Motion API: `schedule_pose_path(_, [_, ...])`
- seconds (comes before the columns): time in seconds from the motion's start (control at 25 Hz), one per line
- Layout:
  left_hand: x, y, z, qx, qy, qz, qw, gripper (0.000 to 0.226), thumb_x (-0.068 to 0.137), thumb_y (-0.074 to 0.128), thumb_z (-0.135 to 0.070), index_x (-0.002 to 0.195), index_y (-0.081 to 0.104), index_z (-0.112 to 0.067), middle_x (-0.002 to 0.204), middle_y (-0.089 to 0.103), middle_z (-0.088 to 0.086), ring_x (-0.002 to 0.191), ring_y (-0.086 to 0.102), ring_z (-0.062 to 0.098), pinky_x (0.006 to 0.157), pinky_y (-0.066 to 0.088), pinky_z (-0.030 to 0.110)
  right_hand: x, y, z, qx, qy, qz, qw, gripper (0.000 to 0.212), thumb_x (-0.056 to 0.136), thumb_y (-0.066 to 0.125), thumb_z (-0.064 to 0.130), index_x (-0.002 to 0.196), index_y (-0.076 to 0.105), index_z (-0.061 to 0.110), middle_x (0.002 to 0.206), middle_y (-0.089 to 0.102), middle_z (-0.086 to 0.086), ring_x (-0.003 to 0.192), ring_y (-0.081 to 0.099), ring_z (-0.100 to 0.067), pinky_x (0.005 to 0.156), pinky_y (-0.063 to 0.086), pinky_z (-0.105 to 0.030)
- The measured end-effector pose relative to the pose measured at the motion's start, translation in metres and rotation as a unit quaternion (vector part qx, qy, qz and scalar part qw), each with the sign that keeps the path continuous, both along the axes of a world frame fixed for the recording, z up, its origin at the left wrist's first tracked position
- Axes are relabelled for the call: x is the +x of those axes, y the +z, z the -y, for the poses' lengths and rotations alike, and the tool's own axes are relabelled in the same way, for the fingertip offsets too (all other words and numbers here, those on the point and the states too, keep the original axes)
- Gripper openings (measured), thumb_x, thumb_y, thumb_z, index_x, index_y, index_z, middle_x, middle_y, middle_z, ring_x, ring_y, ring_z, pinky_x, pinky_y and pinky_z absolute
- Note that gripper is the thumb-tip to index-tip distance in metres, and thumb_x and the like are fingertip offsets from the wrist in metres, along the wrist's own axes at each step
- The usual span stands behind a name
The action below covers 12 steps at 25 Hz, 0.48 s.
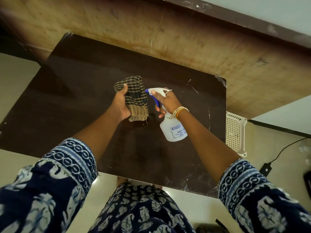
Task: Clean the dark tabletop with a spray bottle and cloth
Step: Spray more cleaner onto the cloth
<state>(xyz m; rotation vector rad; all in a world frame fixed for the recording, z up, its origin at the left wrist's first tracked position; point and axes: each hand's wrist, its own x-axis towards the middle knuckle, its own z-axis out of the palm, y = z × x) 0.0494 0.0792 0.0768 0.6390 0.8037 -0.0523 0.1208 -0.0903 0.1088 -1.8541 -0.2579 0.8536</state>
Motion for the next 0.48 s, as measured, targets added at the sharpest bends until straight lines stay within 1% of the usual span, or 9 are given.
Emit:
schedule_pose_path(0.08, [0.000,-0.001,-0.011,-0.004,0.008,0.000,1.000,0.052,0.100,0.040,-0.049,0.127,0.059,-0.009,0.125,0.064,0.019,0.113,0.062,0.035,0.099,0.045,0.053,0.007,-0.001,-0.014,0.001,0.006,0.001,1.000,0.042,0.098,0.051,0.042,0.131,0.049,0.017,0.082,0.069,-0.021,0.040,0.045,-0.015,0.052,0.054,-0.034])
schedule_pose_path(0.16, [-0.001,0.000,-0.026,-0.007,0.012,-0.004,1.000,0.048,0.100,0.040,-0.048,0.123,0.059,-0.010,0.122,0.065,0.019,0.111,0.062,0.035,0.091,0.048,0.052,0.020,0.002,-0.038,0.023,0.000,0.016,1.000,0.037,0.099,0.051,0.040,0.131,0.051,0.022,0.094,0.073,-0.018,0.042,0.048,-0.017,0.051,0.052,-0.032])
schedule_pose_path(0.2, [-0.002,-0.002,-0.036,-0.011,0.015,-0.007,1.000,0.047,0.100,0.041,-0.048,0.121,0.060,-0.010,0.121,0.065,0.019,0.110,0.063,0.035,0.091,0.048,0.052,0.028,0.003,-0.053,0.037,-0.007,0.026,0.999,0.036,0.099,0.051,0.037,0.131,0.053,0.022,0.096,0.073,-0.016,0.047,0.055,-0.017,0.049,0.050,-0.030])
schedule_pose_path(0.24, [-0.005,-0.005,-0.047,-0.010,0.019,-0.015,1.000,0.047,0.099,0.043,-0.048,0.121,0.060,-0.010,0.120,0.066,0.019,0.110,0.064,0.035,0.091,0.049,0.052,0.036,0.006,-0.071,0.053,-0.016,0.032,0.998,0.034,0.098,0.053,0.035,0.129,0.055,0.019,0.099,0.073,-0.014,0.059,0.062,-0.017,0.049,0.049,-0.029])
schedule_pose_path(0.28, [-0.008,-0.008,-0.058,-0.012,0.018,-0.024,0.999,0.048,0.098,0.046,-0.048,0.123,0.060,-0.009,0.120,0.067,0.018,0.109,0.065,0.035,0.090,0.050,0.052,0.044,0.007,-0.089,0.072,-0.029,0.032,0.996,0.036,0.097,0.056,0.032,0.129,0.056,0.014,0.104,0.072,-0.015,0.075,0.067,-0.019,0.051,0.051,-0.027])
schedule_pose_path(0.32, [-0.011,-0.010,-0.071,-0.005,0.019,-0.039,0.999,0.049,0.097,0.048,-0.048,0.124,0.060,-0.009,0.119,0.068,0.018,0.107,0.067,0.035,0.085,0.052,0.051,0.052,0.007,-0.110,0.088,-0.045,0.029,0.995,0.038,0.096,0.059,0.027,0.128,0.058,0.008,0.108,0.071,-0.016,0.089,0.067,-0.021,0.054,0.053,-0.025])
schedule_pose_path(0.36, [-0.014,-0.014,-0.083,0.002,0.019,-0.049,0.999,0.049,0.096,0.050,-0.048,0.125,0.060,-0.010,0.118,0.069,0.016,0.104,0.068,0.034,0.080,0.053,0.049,0.058,0.006,-0.129,0.103,-0.063,0.026,0.992,0.039,0.094,0.063,0.023,0.127,0.059,0.003,0.111,0.069,-0.018,0.095,0.066,-0.023,0.058,0.055,-0.024])
schedule_pose_path(0.4, [-0.017,-0.018,-0.094,0.013,0.018,-0.061,0.998,0.049,0.096,0.051,-0.048,0.125,0.060,-0.010,0.116,0.070,0.015,0.102,0.069,0.033,0.077,0.054,0.047,0.063,0.006,-0.148,0.113,-0.082,0.023,0.990,0.038,0.091,0.066,0.019,0.124,0.061,0.000,0.111,0.069,-0.018,0.094,0.066,-0.022,0.061,0.055,-0.021])
schedule_pose_path(0.48, [-0.023,-0.023,-0.115,0.026,0.020,-0.083,0.996,0.047,0.096,0.052,-0.048,0.124,0.060,-0.011,0.113,0.071,0.014,0.100,0.069,0.032,0.074,0.054,0.047,0.069,0.003,-0.183,0.125,-0.118,0.014,0.985,0.035,0.085,0.074,0.016,0.116,0.066,-0.001,0.098,0.069,-0.013,0.084,0.064,-0.019,0.065,0.053,-0.019])
